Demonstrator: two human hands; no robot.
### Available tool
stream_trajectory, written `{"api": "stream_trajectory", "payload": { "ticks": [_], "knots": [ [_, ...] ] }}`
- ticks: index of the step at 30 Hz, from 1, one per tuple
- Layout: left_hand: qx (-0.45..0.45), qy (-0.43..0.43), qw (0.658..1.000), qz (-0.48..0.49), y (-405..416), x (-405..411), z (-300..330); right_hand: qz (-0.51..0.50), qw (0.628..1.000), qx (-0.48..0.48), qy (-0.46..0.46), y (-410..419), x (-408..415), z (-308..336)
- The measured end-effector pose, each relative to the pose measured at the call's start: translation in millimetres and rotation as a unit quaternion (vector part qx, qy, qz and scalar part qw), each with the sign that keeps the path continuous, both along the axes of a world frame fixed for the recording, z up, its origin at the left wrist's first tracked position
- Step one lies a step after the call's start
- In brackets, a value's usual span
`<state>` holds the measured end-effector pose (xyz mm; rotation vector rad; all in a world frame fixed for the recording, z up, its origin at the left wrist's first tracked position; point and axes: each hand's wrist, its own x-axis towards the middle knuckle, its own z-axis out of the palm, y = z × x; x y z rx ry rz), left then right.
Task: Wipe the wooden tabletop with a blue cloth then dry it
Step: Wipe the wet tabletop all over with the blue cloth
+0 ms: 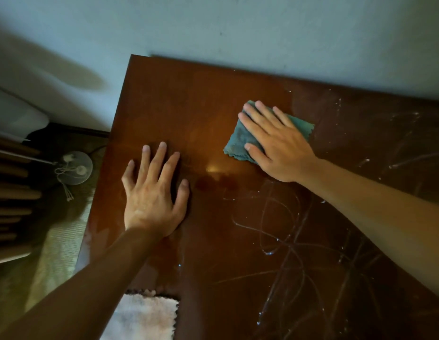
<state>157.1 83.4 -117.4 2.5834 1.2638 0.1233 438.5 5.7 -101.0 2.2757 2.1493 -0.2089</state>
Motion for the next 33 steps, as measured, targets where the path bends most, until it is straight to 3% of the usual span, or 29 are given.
{"api": "stream_trajectory", "payload": {
  "ticks": [8, 13, 16, 19, 22, 25, 33],
  "knots": [
    [0.008, -0.001, 1.0, -0.004, 1, -1, -3, -0.138, 0.99, -0.017, -0.007, 62, 49, 7],
    [0.004, 0.008, 1.0, 0.0, 1, -1, -1, -0.019, 1.0, -0.008, 0.003, -19, -37, -2],
    [0.004, 0.012, 1.0, 0.0, -1, 0, 1, 0.026, 0.999, -0.025, 0.0, -37, -47, -5],
    [0.002, 0.008, 1.0, 0.001, 1, 0, 0, 0.018, 1.0, -0.021, 0.004, -5, -16, -2],
    [0.005, 0.001, 1.0, 0.002, -1, -1, -1, -0.061, 0.998, -0.014, -0.006, 37, 15, 0],
    [0.005, -0.008, 1.0, 0.001, 0, 0, 0, -0.08, 0.997, -0.004, -0.013, 49, 6, 1],
    [0.007, 0.001, 1.0, 0.001, -1, 0, 2, 0.064, 0.998, -0.021, 0.014, -32, -88, -7]
  ]
}}
